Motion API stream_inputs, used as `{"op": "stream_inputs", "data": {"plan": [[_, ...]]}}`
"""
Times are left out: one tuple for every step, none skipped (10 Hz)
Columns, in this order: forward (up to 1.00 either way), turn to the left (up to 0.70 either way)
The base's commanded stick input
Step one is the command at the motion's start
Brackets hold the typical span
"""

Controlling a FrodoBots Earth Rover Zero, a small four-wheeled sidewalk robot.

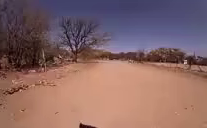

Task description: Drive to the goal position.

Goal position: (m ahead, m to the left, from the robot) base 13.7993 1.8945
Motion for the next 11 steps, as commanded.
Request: {"op": "stream_inputs", "data": {"plan": [[1.00,0.00],[1.00,0.00],[1.00,0.00],[1.00,0.00],[1.00,0.00],[1.00,0.00],[1.00,0.00],[1.00,0.00],[1.00,0.00],[1.00,0.00],[1.00,0.00]]}}
